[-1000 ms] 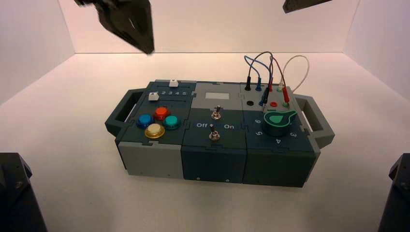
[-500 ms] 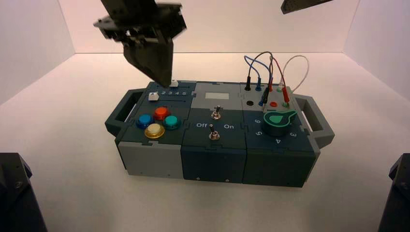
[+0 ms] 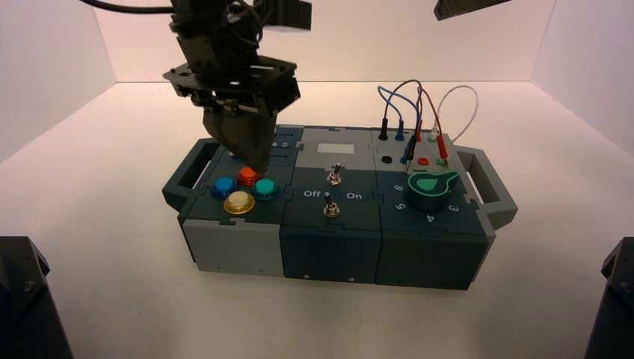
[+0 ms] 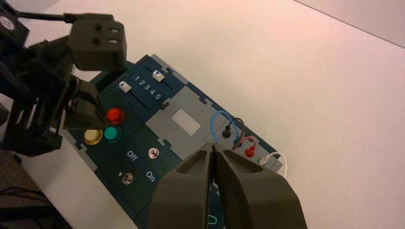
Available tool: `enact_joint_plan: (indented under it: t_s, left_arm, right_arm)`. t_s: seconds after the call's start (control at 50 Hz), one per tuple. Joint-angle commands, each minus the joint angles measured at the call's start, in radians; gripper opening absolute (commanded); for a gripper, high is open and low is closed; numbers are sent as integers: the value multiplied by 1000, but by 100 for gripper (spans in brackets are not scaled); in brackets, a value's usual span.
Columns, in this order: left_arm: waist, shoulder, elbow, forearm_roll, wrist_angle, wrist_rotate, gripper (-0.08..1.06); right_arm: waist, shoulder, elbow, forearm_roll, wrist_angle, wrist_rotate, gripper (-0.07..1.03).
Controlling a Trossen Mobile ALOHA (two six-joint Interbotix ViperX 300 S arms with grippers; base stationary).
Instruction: Push the green button with the left gripper.
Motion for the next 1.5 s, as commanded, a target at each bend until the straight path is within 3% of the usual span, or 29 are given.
enact_joint_plan:
  t_s: [0.02,0.62,1.12,1.5]
  left_arm:
    - [-8,6,-17,-2,-12,5,-3]
    - [-21,71,-15,-2,-25,6,-3]
    - [-23,-100,-8,2,11,-23,-3]
    - [-32,-35,0,-2,-11,-23,-3]
  right_arm:
    - [6,-2,-34,3,-12,3,-2]
    - [6,-2,-35,3,-18,3,-2]
    - [6,-55,-21,3,-21,5,-2]
    - [6,-55,-21,3,-21,5,-2]
